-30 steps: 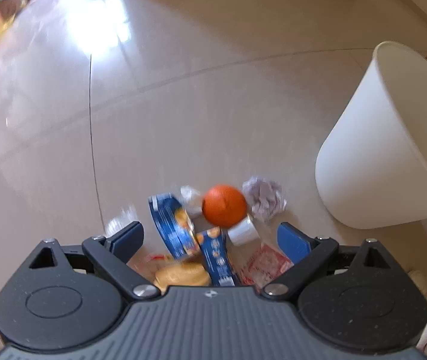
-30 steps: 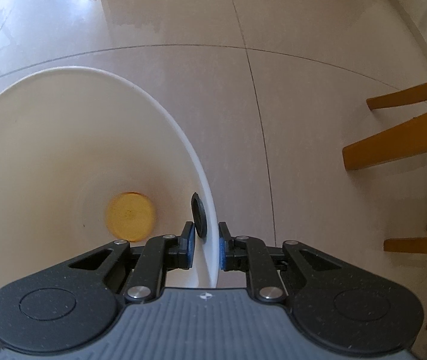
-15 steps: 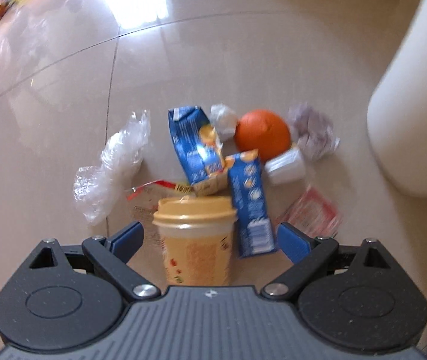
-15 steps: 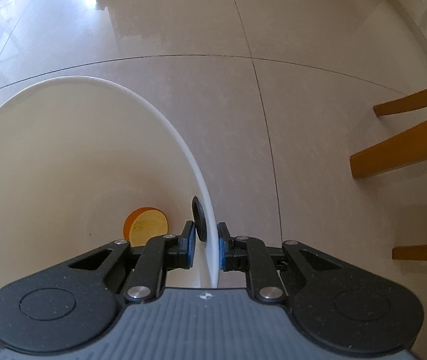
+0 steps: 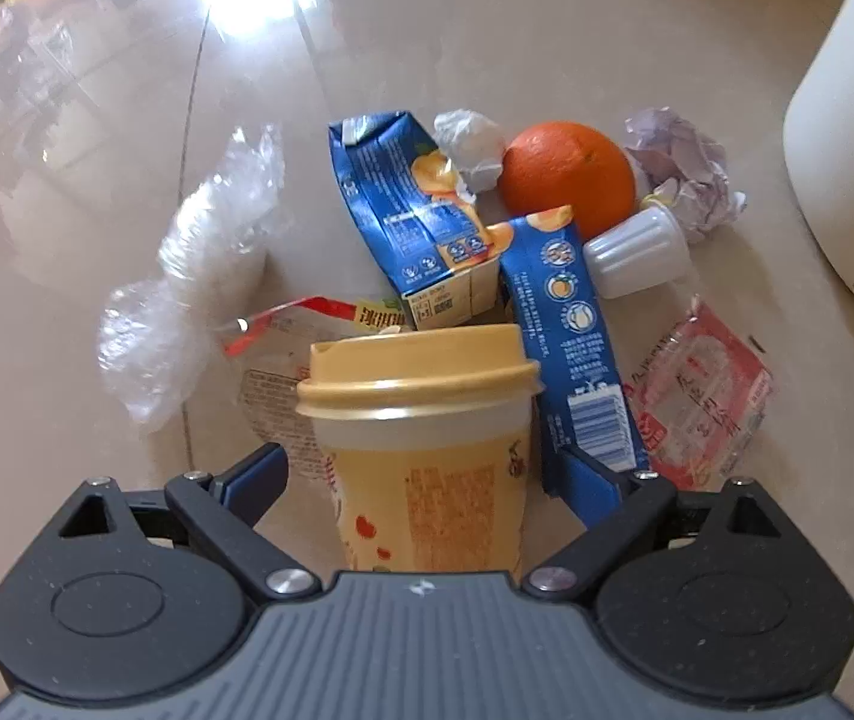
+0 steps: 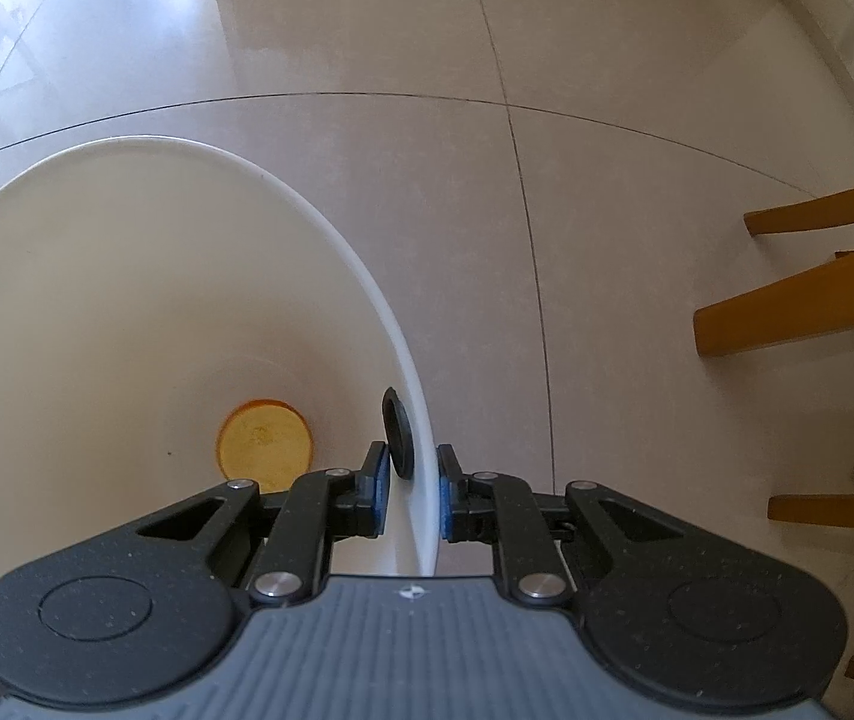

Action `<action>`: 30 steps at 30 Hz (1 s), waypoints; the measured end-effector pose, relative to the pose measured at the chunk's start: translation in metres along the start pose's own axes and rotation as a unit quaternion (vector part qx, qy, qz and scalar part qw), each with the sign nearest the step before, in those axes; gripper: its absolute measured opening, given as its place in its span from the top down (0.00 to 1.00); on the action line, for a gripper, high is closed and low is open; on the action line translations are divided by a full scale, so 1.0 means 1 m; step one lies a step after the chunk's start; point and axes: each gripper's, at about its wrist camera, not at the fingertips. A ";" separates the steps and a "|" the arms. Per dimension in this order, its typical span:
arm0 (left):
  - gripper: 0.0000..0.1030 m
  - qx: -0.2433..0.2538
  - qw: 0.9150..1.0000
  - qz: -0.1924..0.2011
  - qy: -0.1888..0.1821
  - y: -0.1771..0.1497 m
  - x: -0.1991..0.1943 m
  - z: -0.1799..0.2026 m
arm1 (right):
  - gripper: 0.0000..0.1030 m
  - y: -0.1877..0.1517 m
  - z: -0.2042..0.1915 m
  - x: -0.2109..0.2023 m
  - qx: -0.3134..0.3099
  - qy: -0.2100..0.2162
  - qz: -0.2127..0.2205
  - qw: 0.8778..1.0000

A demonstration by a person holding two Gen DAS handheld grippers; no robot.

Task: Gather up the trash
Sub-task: 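Lower the left gripper to the yellow-lidded paper cup and grasp it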

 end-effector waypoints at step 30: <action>0.29 0.002 0.999 -0.003 -0.038 0.018 -0.055 -0.015 | 0.82 -0.008 -0.006 -0.003 -0.004 -0.002 0.010 1.000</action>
Point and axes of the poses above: each gripper's, at about its wrist camera, not at the fingertips, and x roughly the way its jaws point, z to its right, y to its top, and after that the axes turned 5 degrees about -y, right-handed
